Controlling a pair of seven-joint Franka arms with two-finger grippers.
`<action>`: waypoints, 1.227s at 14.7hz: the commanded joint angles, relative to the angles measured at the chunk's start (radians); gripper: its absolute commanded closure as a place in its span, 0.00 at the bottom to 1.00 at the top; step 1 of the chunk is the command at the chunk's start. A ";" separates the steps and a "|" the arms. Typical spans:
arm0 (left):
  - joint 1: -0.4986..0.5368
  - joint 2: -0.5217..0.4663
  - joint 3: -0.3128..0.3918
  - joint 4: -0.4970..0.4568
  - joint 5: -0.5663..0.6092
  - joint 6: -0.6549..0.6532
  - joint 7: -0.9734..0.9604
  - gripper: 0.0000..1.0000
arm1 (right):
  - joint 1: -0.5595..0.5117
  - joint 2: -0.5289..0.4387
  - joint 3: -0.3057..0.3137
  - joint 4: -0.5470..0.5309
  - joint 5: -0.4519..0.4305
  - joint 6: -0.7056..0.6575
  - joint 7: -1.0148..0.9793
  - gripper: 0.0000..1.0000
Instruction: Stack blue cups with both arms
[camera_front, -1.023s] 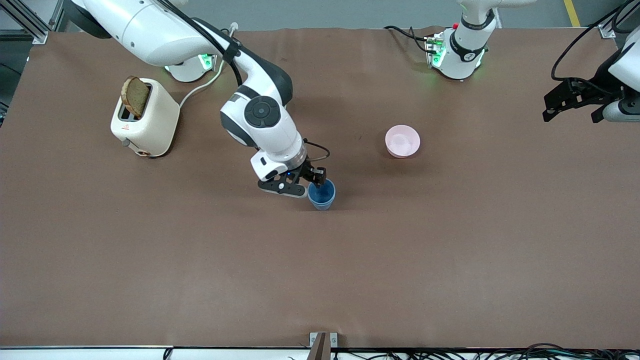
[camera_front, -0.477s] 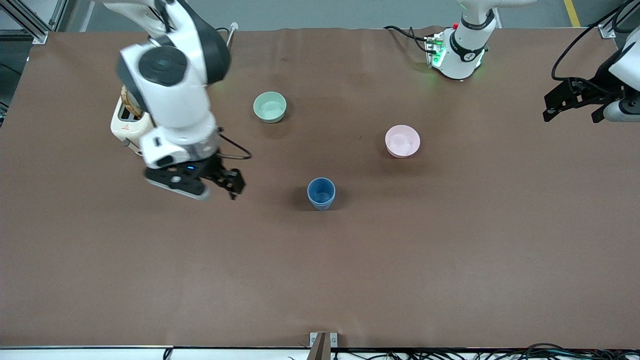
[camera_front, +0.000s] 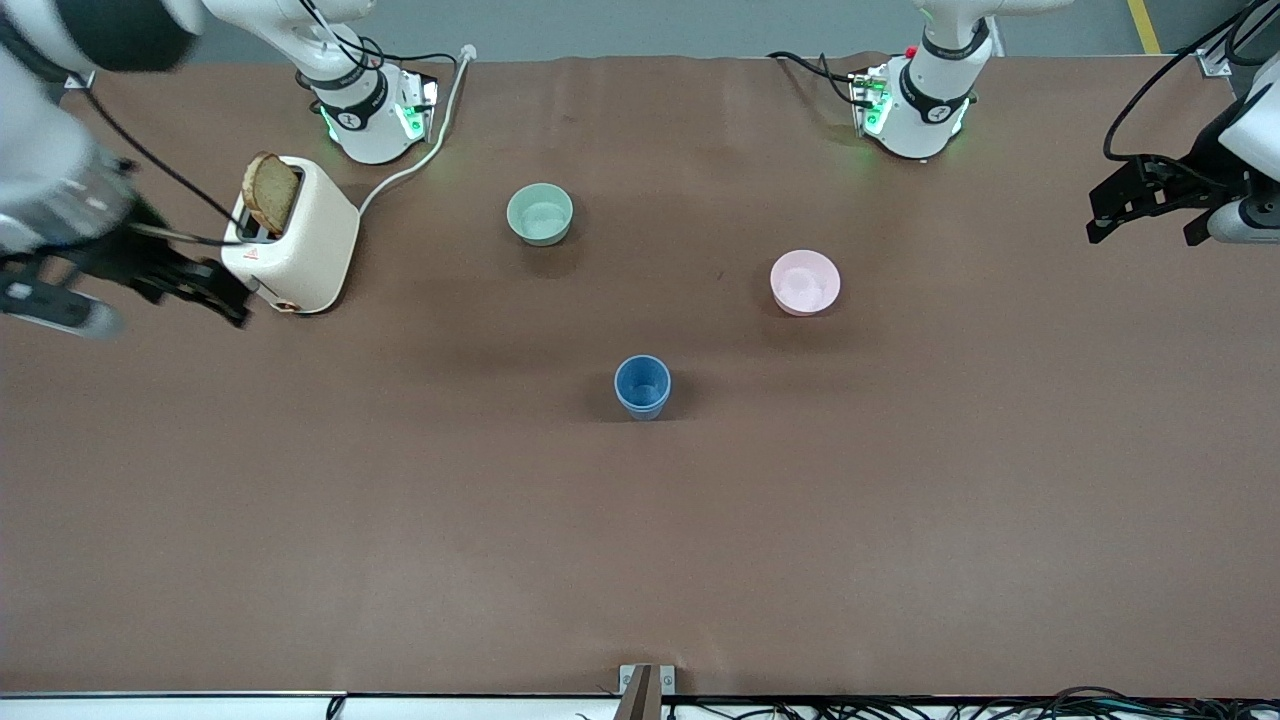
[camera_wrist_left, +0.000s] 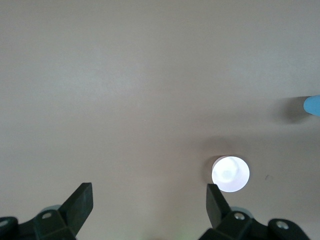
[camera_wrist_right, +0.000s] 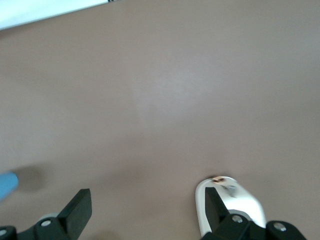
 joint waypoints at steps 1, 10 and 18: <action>-0.001 -0.007 0.003 0.007 -0.003 -0.009 0.021 0.00 | 0.005 -0.075 -0.111 -0.042 0.044 -0.065 -0.191 0.00; 0.002 -0.007 0.003 0.033 -0.004 -0.015 0.024 0.00 | -0.067 -0.087 -0.187 0.056 0.041 -0.221 -0.385 0.00; -0.003 -0.002 0.000 0.033 0.005 -0.015 0.018 0.00 | -0.106 -0.055 -0.119 0.104 0.081 -0.210 -0.372 0.00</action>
